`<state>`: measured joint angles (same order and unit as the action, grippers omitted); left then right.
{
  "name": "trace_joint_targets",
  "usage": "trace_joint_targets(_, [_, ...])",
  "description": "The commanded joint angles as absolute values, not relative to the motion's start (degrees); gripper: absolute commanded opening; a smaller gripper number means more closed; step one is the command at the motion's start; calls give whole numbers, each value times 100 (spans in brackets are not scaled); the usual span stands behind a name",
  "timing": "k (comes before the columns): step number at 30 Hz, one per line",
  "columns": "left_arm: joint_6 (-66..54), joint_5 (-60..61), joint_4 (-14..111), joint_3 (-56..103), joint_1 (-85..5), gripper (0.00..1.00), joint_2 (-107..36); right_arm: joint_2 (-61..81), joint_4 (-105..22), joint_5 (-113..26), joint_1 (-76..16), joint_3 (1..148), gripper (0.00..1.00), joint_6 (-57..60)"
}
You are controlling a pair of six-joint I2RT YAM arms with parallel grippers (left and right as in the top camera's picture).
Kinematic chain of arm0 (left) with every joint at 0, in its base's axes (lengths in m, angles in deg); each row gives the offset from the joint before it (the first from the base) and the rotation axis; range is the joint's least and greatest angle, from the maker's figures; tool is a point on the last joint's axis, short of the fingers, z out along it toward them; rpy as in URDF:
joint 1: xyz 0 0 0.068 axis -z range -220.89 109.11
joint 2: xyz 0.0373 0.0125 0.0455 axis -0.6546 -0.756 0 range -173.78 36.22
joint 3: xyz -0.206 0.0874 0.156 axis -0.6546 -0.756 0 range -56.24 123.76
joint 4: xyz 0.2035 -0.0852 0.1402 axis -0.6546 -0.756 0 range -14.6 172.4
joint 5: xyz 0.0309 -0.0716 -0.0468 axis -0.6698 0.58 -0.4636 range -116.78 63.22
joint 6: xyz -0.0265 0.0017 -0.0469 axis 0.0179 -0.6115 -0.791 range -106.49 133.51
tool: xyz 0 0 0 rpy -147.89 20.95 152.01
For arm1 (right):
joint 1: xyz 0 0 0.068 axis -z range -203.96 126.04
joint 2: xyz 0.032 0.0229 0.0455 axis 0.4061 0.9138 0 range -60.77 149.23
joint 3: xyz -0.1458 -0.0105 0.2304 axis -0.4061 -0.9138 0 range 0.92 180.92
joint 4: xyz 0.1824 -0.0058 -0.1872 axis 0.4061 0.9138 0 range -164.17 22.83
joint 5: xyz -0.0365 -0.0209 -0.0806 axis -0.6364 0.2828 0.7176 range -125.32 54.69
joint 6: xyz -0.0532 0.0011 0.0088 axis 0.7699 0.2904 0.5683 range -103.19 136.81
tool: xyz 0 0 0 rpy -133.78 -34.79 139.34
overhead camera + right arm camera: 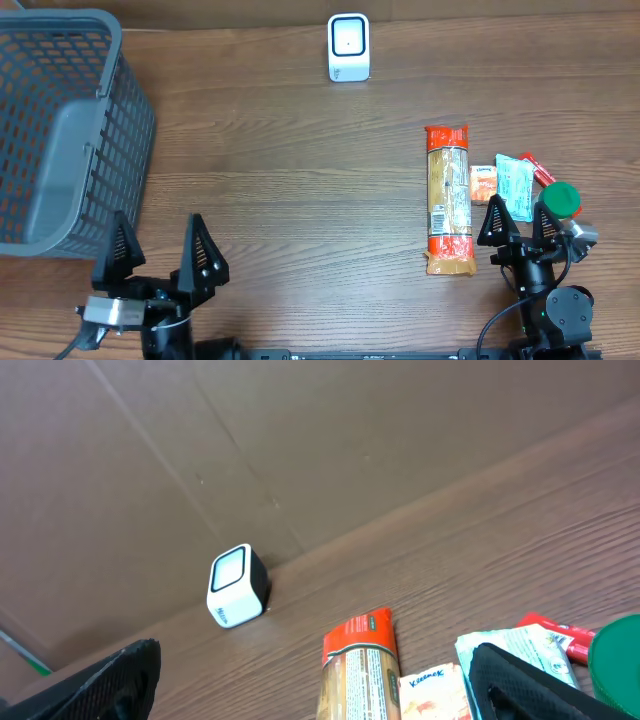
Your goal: Scan the item barcode
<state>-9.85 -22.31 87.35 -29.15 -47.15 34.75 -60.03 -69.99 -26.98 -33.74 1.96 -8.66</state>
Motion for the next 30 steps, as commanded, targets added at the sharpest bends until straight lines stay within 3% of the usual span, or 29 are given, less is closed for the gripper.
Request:
trace_joint_targets(1, [-875, -2076, 9231, -3389, -4682, 100, 3577, -6060, -7021, -2706, -3352, 137, 100, -827])
trace_joint_targets(13, [-873, -2290, 10103, -4939, -4525, 100, 3577, -6060, -7021, -2706, -3352, 137, 100, -827])
trace_joint_targets(21, [-873, -2399, 9983, -5603, -4525, 100, 3601, -6060, -7018, -2706, -3352, 137, 100, -829])
trace_joint_targets(30, [-812, -2753, 7889, -5597, -4497, 100, 3601, -6060, -7021, -2706, -3352, 137, 100, -829])
